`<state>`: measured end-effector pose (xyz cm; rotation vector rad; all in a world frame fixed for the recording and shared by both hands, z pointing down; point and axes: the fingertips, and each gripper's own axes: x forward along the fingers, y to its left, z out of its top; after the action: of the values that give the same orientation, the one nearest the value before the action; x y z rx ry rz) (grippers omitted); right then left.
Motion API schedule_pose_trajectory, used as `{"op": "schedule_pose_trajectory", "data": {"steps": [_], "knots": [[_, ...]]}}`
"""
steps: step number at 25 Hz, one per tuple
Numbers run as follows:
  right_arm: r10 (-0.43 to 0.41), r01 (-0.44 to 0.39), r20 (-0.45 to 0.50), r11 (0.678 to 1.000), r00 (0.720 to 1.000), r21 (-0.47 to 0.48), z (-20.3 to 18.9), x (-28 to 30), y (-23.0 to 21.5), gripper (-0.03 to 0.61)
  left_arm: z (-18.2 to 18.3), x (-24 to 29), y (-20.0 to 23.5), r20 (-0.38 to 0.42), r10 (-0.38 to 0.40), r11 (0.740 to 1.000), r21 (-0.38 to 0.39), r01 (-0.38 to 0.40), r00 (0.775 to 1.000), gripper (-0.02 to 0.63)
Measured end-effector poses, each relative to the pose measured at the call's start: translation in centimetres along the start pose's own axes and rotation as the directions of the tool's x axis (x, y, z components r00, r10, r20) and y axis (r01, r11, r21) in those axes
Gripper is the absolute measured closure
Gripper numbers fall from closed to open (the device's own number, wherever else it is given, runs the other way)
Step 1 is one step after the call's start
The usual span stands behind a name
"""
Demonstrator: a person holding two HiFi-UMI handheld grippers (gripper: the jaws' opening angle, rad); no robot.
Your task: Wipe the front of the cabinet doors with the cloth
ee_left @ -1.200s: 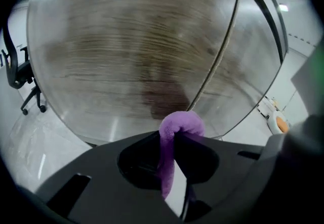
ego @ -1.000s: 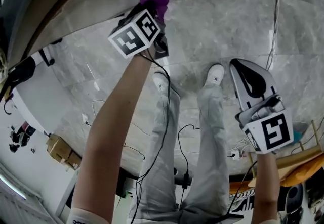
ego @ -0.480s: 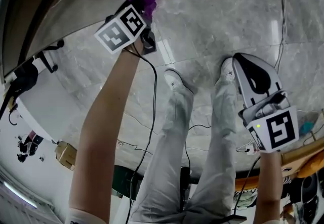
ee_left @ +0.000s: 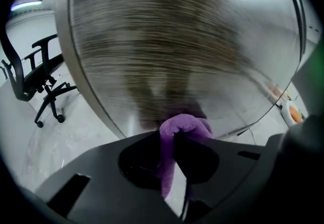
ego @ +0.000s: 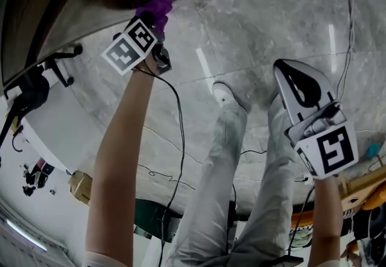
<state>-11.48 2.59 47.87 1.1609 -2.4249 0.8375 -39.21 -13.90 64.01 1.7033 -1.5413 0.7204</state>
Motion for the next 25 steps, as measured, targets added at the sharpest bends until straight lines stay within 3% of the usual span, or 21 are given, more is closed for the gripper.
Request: {"op": "schedule_pose_trajectory", "data": {"steps": [9, 16, 20, 25], "knots": [[0.045, -0.045, -0.006, 0.998, 0.999, -0.039, 0.4, 1.8, 2.1, 0.551, 0.2, -2.9, 6.9, -0.012, 0.151, 0.988, -0.043, -0.151, 0.988, 0.554], [0.073, -0.074, -0.016, 0.997, 0.997, -0.039, 0.4, 0.9, 1.1, 0.551, 0.3, -5.9, 10.8, 0.023, 0.295, 0.953, -0.076, -0.292, 0.955, 0.554], [0.099, -0.1, -0.024, 0.994, 0.995, -0.051, 0.9, -0.6, -0.2, 0.551, -1.7, -7.3, 9.8, -0.012, 0.328, 0.942, -0.068, -0.328, 0.945, 0.554], [0.112, -0.114, -0.041, 0.992, 0.993, -0.049, 1.3, -3.1, -3.2, 0.551, -4.4, -5.7, 3.3, -0.059, 0.29, 0.956, -0.033, -0.292, 0.955, 0.554]]}}
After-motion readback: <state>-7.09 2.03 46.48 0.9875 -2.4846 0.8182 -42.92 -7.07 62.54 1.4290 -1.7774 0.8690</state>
